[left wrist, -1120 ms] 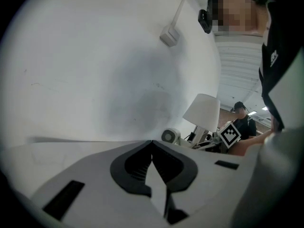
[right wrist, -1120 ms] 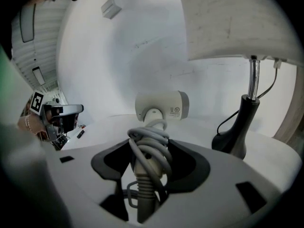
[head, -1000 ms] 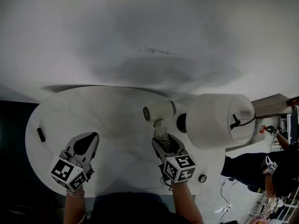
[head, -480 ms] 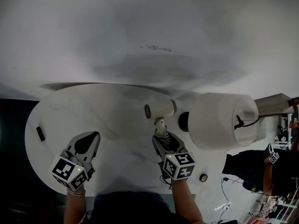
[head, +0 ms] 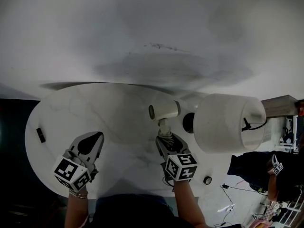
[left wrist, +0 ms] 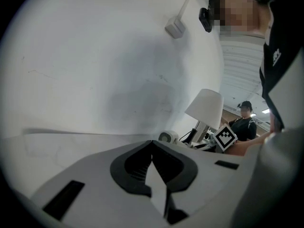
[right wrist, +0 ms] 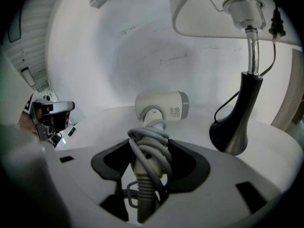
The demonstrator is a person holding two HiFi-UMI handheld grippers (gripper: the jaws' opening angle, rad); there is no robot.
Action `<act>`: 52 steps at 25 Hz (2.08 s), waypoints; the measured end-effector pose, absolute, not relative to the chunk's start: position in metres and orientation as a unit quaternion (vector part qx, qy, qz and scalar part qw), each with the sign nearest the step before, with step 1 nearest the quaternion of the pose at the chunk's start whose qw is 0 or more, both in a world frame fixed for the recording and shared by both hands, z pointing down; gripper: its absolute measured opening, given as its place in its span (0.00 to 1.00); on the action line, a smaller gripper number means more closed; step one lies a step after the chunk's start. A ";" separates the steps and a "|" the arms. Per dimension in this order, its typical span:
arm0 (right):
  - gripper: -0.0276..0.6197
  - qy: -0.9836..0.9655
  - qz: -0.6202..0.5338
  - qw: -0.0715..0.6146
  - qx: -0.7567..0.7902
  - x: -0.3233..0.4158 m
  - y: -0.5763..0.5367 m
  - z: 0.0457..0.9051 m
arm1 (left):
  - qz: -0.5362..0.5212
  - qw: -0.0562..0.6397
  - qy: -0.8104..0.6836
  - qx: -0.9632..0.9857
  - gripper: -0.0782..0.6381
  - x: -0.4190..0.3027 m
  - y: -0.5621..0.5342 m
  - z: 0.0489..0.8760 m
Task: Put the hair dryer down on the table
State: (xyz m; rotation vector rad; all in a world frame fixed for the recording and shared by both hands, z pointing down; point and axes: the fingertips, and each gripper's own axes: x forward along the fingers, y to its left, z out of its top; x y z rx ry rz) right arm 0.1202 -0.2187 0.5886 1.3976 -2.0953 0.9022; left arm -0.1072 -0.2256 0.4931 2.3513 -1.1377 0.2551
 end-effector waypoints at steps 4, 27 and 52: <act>0.43 -0.754 0.334 0.238 0.512 0.122 -0.222 0.595 | 0.096 0.260 -0.415 0.866 0.13 -0.105 -0.228 0.496; 0.43 -0.742 0.325 0.254 0.528 0.114 -0.241 0.607 | 0.104 0.270 -0.398 0.871 0.13 -0.095 -0.241 0.518; 0.43 -0.735 0.318 0.278 0.531 0.110 -0.257 0.617 | 0.100 0.284 -0.397 0.867 0.13 -0.089 -0.248 0.532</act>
